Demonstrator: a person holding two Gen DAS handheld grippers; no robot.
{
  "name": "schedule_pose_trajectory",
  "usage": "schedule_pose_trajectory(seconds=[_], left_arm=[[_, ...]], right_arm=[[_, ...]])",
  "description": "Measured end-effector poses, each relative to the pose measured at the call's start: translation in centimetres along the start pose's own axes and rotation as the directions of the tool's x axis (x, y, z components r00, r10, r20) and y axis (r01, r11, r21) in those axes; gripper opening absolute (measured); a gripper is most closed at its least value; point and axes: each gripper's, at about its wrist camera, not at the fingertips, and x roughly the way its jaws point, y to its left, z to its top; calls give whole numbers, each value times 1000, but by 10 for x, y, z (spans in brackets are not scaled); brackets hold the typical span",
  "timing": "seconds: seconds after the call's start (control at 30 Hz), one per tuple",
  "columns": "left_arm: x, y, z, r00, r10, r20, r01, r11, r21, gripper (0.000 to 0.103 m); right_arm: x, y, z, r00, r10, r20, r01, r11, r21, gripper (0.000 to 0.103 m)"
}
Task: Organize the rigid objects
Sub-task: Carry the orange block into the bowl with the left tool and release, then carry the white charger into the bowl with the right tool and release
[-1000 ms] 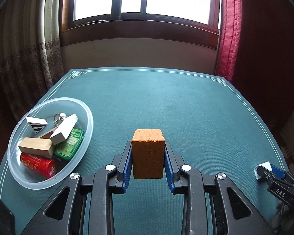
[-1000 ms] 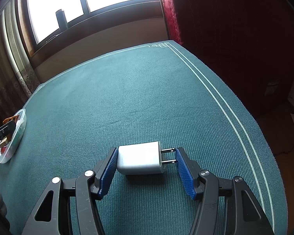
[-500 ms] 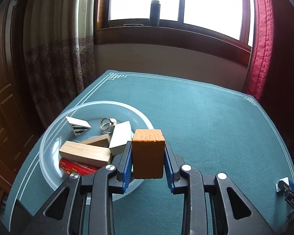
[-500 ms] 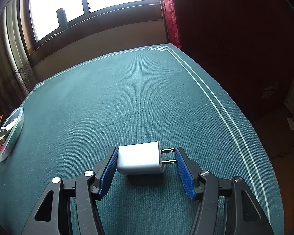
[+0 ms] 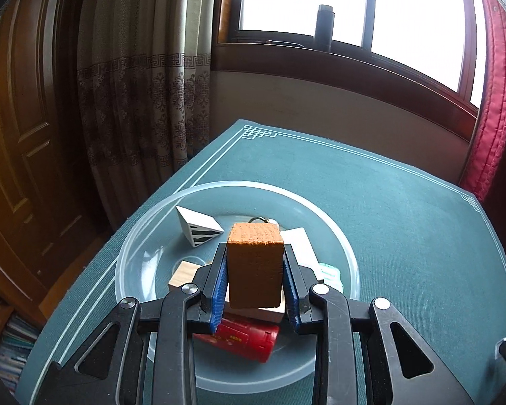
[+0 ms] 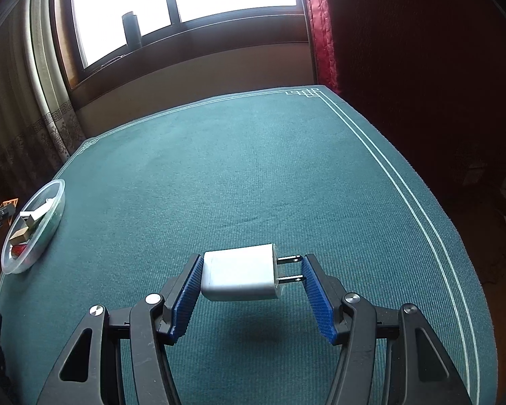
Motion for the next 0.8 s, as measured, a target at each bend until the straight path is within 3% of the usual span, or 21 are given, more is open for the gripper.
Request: schedule_pose_trajectory(seconds=[0.07,0.1,0.13,0.2,0.5,0.8], left_arm=[[3,6,3,1000,-1,2,1,1000,-20,32],[5,9,3,1000,2,-3,-2,999,-34,40],[6,13,4,1000,5,-7,-5,999,-52,56],[4,18,2,1000,16,7,-15,996,-87,68],[-8,33,0,998,61,30,-56,987,-152,72],[-34,46,-6,993,102,65,-88,977,-194,78]], right_arm=[[0,6,1,1000,18,-3,-18,1000,-1,62],[1,10,2,1000,26,-3,-26,1000,-4,62],[1,13,3,999,33,-3,-33,999,-9,62],[1,22,4,999,48,-2,-48,999,-23,62],[2,76,19,987,159,-3,-159,982,-101,62],[5,154,37,953,301,-14,-297,932,-209,62]])
